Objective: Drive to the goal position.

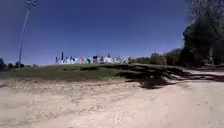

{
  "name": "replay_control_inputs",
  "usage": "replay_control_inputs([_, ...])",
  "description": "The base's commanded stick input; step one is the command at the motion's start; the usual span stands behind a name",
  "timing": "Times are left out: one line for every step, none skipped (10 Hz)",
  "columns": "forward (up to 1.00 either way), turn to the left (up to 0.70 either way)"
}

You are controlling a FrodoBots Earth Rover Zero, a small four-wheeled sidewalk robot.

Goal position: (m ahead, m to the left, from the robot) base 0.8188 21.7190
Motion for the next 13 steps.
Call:
replay_control_inputs([0.0,0.85])
replay_control_inputs([0.0,0.85])
replay_control_inputs([0.0,0.85])
replay_control_inputs([0.0,0.85])
replay_control_inputs([0.0,0.85])
replay_control_inputs([0.0,0.85])
replay_control_inputs([0.0,0.85])
replay_control_inputs([0.0,0.85])
replay_control_inputs([0.0,0.85])
replay_control_inputs([0.0,0.85])
replay_control_inputs([0.0,0.85])
replay_control_inputs([0.0,0.85])
replay_control_inputs([0.0,0.85])
